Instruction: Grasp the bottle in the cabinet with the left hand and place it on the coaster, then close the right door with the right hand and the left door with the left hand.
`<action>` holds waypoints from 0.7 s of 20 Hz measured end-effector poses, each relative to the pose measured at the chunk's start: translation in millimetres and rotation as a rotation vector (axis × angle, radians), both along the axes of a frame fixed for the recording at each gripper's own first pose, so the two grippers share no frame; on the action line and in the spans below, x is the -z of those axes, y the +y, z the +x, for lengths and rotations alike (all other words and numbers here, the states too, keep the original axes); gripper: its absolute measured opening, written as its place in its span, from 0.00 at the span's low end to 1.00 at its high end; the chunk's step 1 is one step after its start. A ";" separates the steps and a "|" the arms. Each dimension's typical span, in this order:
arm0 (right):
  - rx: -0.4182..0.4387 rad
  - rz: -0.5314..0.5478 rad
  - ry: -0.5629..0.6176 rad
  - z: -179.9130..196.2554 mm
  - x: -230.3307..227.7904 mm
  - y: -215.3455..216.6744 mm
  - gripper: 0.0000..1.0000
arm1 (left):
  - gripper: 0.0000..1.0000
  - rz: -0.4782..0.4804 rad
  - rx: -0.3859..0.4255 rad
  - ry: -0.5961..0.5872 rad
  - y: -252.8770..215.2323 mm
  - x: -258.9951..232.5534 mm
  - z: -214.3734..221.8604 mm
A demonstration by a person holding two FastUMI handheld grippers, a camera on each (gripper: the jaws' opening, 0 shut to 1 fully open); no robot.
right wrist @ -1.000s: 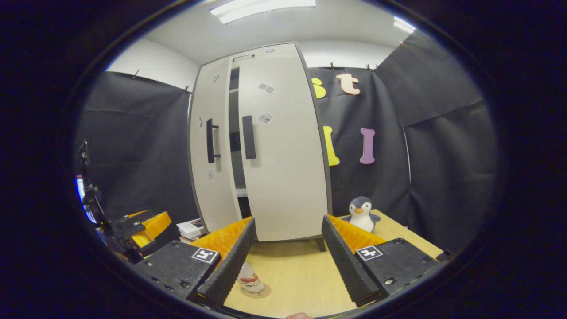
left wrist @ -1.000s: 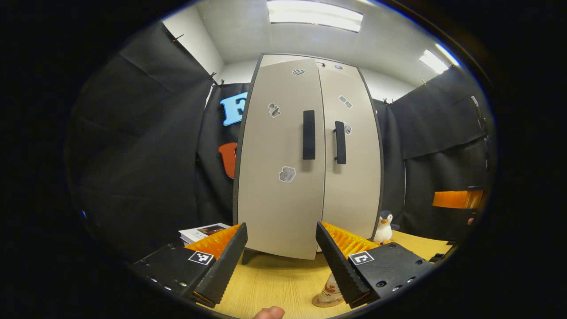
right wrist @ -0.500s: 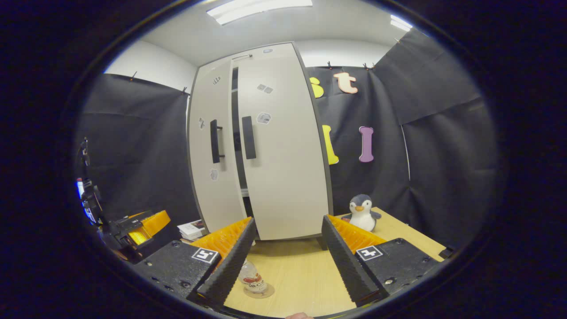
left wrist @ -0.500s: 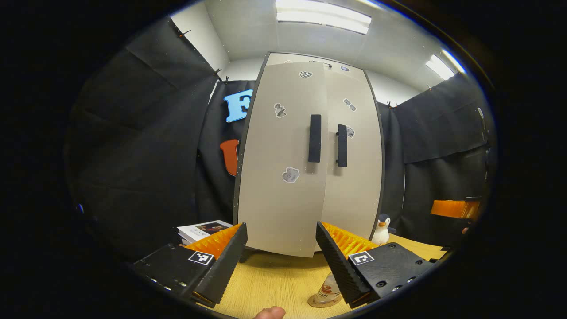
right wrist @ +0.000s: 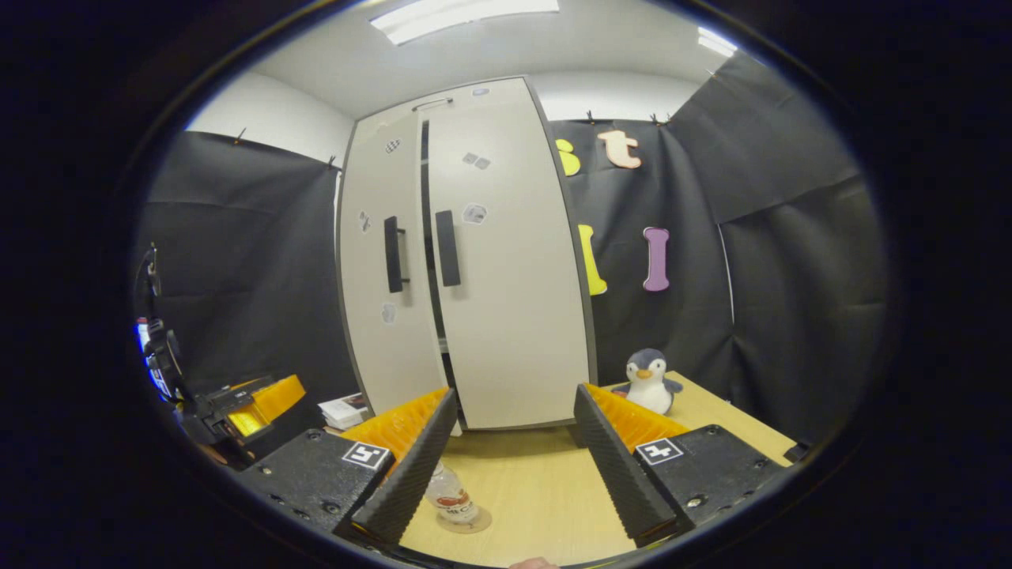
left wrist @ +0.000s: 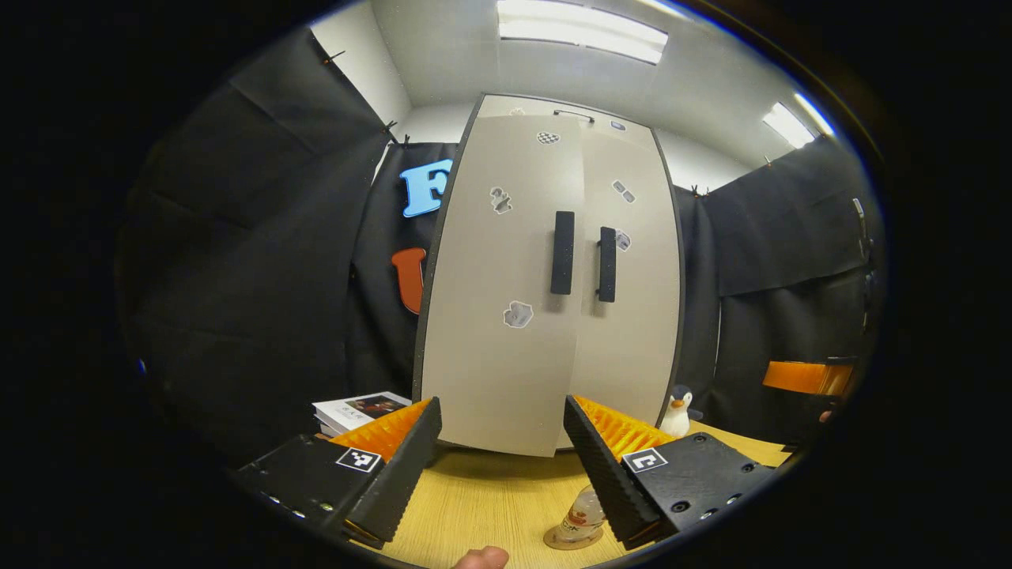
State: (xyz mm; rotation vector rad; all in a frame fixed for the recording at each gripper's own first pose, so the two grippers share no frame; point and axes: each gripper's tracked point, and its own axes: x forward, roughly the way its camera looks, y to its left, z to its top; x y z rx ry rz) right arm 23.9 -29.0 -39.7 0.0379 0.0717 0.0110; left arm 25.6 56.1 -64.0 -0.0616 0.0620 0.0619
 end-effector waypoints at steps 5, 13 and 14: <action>-0.002 0.000 -0.004 0.3 -0.7 1.6 0.98 | 0.99 0.009 -0.009 0.001 4.2 2.0 0.6; -0.005 0.005 -0.003 1.3 0.4 3.0 0.98 | 0.95 0.004 -0.007 0.004 4.1 2.3 1.3; -0.004 0.005 -0.003 1.2 -0.1 2.8 0.98 | 0.99 0.003 -0.005 0.003 3.9 2.1 2.3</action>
